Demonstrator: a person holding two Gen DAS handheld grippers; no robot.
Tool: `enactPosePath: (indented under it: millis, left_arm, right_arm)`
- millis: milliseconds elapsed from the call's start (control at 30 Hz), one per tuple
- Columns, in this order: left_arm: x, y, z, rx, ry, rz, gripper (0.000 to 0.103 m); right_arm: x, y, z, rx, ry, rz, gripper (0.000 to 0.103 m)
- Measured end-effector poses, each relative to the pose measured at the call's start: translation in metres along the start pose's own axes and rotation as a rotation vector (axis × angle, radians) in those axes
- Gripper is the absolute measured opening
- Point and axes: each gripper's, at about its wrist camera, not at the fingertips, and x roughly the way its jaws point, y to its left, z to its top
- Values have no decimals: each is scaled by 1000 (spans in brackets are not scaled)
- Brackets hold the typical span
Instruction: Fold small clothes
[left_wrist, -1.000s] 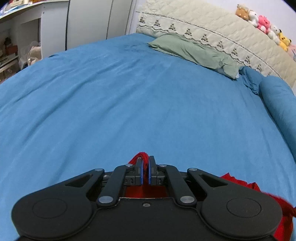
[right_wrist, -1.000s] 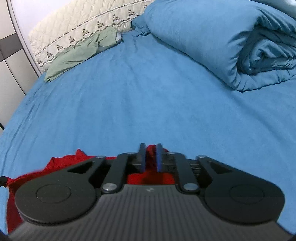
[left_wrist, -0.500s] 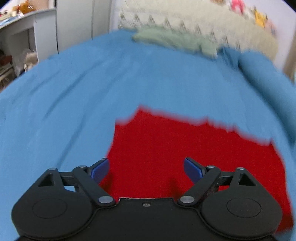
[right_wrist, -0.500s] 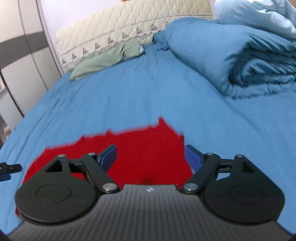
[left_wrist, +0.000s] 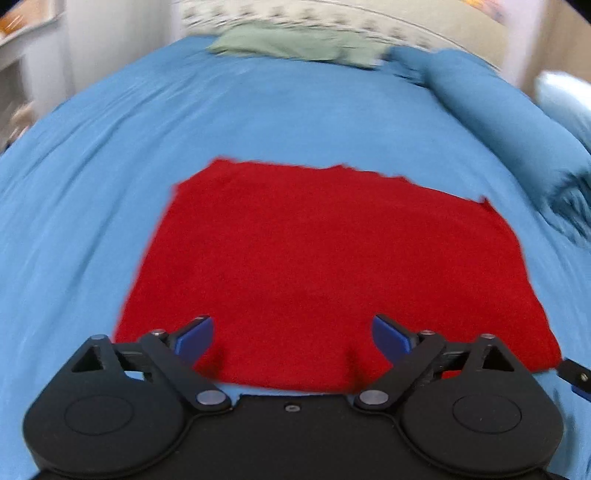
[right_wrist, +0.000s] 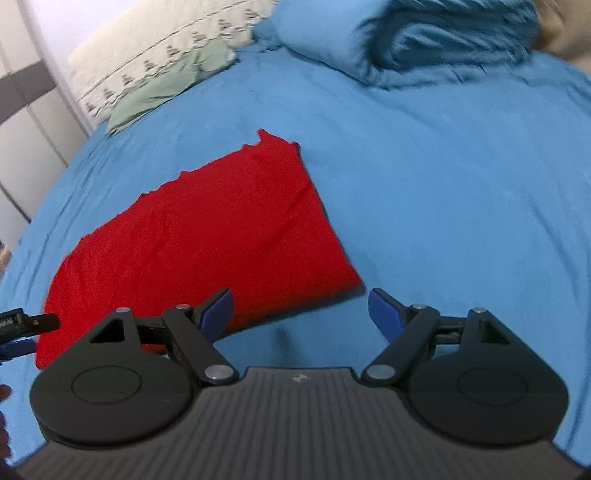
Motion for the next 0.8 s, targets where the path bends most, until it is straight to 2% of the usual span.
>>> enactPosePath:
  millis: [67, 167, 300, 433, 533, 600, 733, 800]
  left_arm:
    - [13, -20, 6, 68, 12, -11, 102]
    - [35, -38, 8, 102, 55, -12, 102]
    - [53, -40, 8, 84, 76, -13, 102]
    - [64, -39, 7, 69, 95, 40, 102]
    - [65, -28, 11, 2, 79, 49, 101]
    - [63, -22, 13, -30, 78, 34, 101]
    - [72, -22, 17, -16, 101, 58, 101]
    - [79, -24, 16, -2, 137, 53, 102]
  right_arm:
    - [6, 0, -4, 20, 18, -13, 96]
    - [16, -1, -10, 62, 24, -4, 96]
    - [29, -4, -13, 133, 19, 12, 96]
    - [43, -11, -11, 233, 12, 23, 95]
    - [51, -17, -8, 301, 5, 9, 91]
    - [53, -20, -4, 335, -2, 0, 84]
    - [56, -25, 2, 370, -6, -34, 67]
    - [55, -24, 4, 373, -4, -68, 44]
